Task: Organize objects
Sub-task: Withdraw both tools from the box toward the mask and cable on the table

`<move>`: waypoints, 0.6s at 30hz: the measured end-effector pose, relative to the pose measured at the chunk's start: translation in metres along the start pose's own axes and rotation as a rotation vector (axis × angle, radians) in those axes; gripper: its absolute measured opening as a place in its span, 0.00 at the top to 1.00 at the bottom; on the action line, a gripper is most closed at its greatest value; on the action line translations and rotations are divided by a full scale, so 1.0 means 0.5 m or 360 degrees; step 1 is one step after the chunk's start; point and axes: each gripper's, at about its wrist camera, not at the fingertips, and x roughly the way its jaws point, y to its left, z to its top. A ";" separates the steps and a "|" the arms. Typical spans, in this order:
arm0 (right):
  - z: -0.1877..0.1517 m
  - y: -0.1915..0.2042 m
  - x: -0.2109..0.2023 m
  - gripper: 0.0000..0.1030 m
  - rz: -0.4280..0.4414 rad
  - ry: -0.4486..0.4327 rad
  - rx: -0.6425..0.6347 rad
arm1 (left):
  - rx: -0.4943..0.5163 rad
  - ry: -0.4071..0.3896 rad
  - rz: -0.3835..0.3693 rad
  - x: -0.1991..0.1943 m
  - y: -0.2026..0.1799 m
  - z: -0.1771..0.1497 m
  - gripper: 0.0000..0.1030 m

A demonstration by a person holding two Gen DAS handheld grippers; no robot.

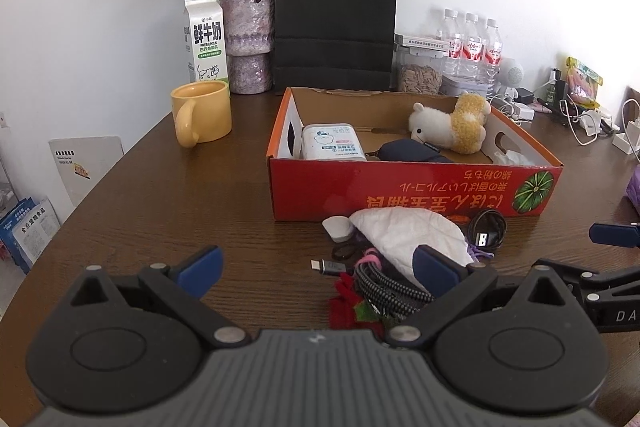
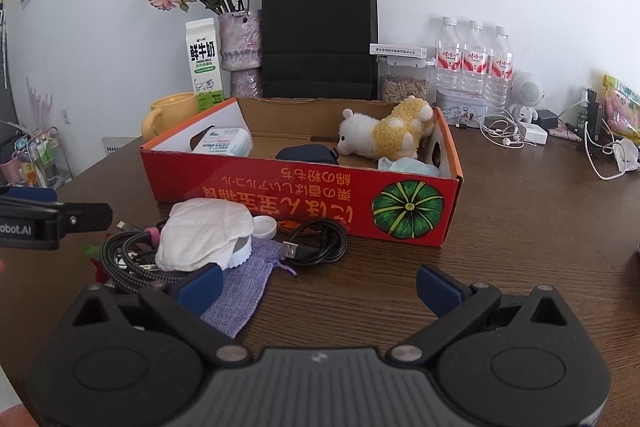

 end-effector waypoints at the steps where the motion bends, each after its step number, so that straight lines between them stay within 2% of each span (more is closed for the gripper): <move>1: -0.002 -0.001 0.000 0.00 -0.0001 0.0002 0.0003 | 0.0003 0.0002 -0.0005 0.000 -0.002 -0.001 0.00; 11: -0.006 -0.020 0.011 0.00 -0.0014 0.0012 0.0028 | 0.0006 0.0012 -0.0012 0.007 -0.006 0.001 0.00; 18: -0.007 -0.029 0.075 0.00 -0.0060 0.0060 0.0022 | -0.0004 0.0026 0.0002 0.019 -0.003 0.004 0.00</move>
